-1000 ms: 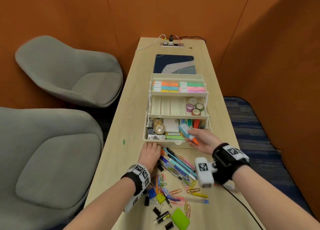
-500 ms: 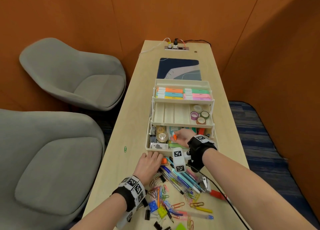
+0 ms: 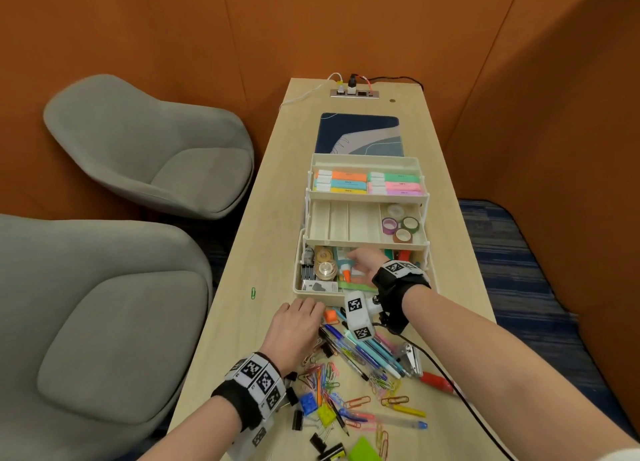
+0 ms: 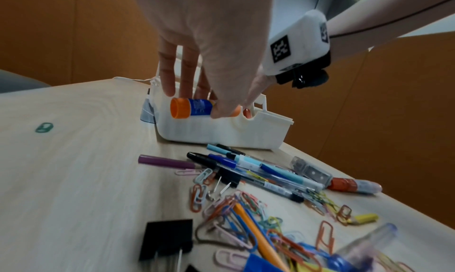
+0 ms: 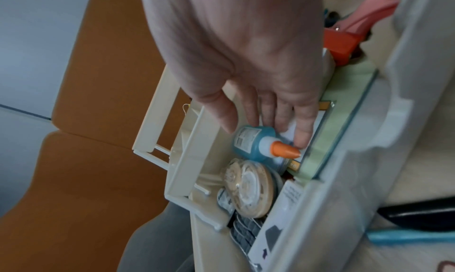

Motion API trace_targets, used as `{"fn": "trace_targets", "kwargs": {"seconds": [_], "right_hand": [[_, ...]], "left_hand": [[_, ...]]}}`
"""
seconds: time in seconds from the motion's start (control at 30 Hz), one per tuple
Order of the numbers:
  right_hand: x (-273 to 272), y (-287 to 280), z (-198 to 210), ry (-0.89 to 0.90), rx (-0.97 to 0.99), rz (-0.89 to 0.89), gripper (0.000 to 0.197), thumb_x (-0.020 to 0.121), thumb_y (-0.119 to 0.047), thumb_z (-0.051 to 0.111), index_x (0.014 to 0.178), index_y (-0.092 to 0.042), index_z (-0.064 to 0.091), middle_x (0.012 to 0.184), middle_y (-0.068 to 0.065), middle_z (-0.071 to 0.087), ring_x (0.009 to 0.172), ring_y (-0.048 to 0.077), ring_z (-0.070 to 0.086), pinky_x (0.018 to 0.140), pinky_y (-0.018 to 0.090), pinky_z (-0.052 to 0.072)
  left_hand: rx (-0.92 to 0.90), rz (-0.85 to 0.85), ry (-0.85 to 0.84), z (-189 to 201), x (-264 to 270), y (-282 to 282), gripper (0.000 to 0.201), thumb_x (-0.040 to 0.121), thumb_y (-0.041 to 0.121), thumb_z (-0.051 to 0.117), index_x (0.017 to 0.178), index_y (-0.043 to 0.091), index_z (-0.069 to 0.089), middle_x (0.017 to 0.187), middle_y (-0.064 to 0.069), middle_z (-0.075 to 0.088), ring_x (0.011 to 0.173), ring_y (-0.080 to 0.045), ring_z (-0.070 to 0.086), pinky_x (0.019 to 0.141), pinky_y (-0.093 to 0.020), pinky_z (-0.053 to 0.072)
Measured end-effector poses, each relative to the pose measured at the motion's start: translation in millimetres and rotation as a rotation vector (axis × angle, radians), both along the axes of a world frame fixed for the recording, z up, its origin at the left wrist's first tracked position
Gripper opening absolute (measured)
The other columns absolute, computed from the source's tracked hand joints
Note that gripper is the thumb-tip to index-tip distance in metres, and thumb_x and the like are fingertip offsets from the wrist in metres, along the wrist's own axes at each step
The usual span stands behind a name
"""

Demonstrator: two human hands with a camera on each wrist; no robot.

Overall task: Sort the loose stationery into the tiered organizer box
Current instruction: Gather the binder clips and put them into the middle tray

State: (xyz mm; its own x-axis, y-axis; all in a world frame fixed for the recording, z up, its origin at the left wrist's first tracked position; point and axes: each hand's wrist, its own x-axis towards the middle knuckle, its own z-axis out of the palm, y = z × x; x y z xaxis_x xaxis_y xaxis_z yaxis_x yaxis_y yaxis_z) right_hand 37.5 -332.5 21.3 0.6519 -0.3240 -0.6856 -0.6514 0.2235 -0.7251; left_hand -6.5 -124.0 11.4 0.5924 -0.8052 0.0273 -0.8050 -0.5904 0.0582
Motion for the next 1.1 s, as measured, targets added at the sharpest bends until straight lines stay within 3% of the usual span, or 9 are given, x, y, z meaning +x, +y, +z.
{"fn": "trace_targets", "kwargs": {"seconds": [0.1,0.17,0.27,0.4,0.5,0.6,0.73,0.87,1.1], "right_hand": [[-6,-4,2,-0.002,0.01,0.013,0.005,0.088,-0.012,0.052,0.09,-0.017,0.053,0.11,0.011,0.053,0.105,0.026,0.051,0.099,0.046,0.048],[-15,-10,9,-0.014,-0.002,-0.01,0.015,0.088,-0.012,0.051,0.079,-0.022,0.045,0.099,0.006,0.047,0.104,0.024,0.043,0.099,0.045,0.046],[-42,-17,30,-0.076,0.065,-0.107,0.01,0.093,-0.011,0.05,0.101,-0.014,0.053,0.114,0.01,0.048,0.109,0.025,0.049,0.087,0.038,0.048],[-96,-31,57,-0.246,0.107,-0.181,0.031,0.097,-0.01,0.045,0.128,-0.01,0.051,0.121,0.009,0.055,0.115,0.026,0.055,0.097,0.04,0.048],[-138,-35,68,-0.323,0.075,-0.251,0.03,0.097,-0.011,0.045,0.124,-0.013,0.056,0.116,0.008,0.062,0.109,0.025,0.06,0.095,0.041,0.049],[-173,-33,70,-0.332,-0.008,-0.244,0.029,0.097,-0.014,0.045,0.122,-0.013,0.058,0.116,0.008,0.064,0.107,0.025,0.062,0.091,0.042,0.05],[-204,-31,62,-0.303,-0.051,-0.271,0.027,0.097,-0.016,0.046,0.118,-0.017,0.062,0.114,0.01,0.063,0.106,0.027,0.062,0.089,0.042,0.052],[-225,-29,53,-0.27,-0.035,-0.309,0.025,0.097,-0.017,0.047,0.116,-0.017,0.063,0.114,0.011,0.063,0.106,0.027,0.063,0.089,0.043,0.052],[-234,-29,43,-0.225,-0.014,-0.321,0.024,0.097,-0.017,0.047,0.115,-0.017,0.064,0.111,0.012,0.065,0.103,0.028,0.064,0.087,0.042,0.053]], "left_hand": [[-0.078,0.055,0.088,9,1,-2,0.031,0.074,0.017,0.073,0.093,0.023,0.05,0.088,0.006,0.053,0.072,-0.013,0.053,0.061,-0.024,0.041],[-0.13,0.072,0.118,21,5,-9,0.026,0.085,0.015,0.064,0.102,0.023,0.047,0.096,0.006,0.05,0.068,-0.009,0.043,0.061,-0.021,0.032],[-0.174,0.071,0.12,42,16,-28,0.019,0.098,0.019,0.047,0.117,0.017,0.047,0.108,0.003,0.048,0.066,-0.008,0.037,0.062,-0.019,0.028],[-0.265,0.089,0.236,53,34,-63,0.022,0.099,0.022,0.044,0.119,0.014,0.047,0.114,0.0,0.05,0.085,-0.013,0.052,0.079,-0.025,0.041],[-0.193,0.058,0.324,48,43,-95,0.019,0.096,0.024,0.049,0.114,0.018,0.05,0.111,0.002,0.059,0.099,-0.017,0.056,0.093,-0.034,0.037],[0.07,0.036,0.345,40,51,-124,0.021,0.094,0.032,0.054,0.11,0.018,0.056,0.108,-0.002,0.062,0.106,-0.022,0.053,0.097,-0.04,0.035],[0.366,-0.016,0.288,28,60,-142,0.028,0.09,0.038,0.06,0.104,0.014,0.062,0.094,-0.003,0.062,0.094,-0.022,0.058,0.089,-0.036,0.046],[0.425,-0.049,0.39,18,64,-149,0.025,0.081,0.03,0.07,0.097,0.011,0.069,0.098,-0.006,0.067,0.09,-0.024,0.065,0.082,-0.037,0.056],[0.423,-0.103,0.5,11,65,-150,0.021,0.084,0.013,0.067,0.103,0.009,0.074,0.11,-0.009,0.068,0.096,-0.024,0.063,0.084,-0.029,0.05]]}}
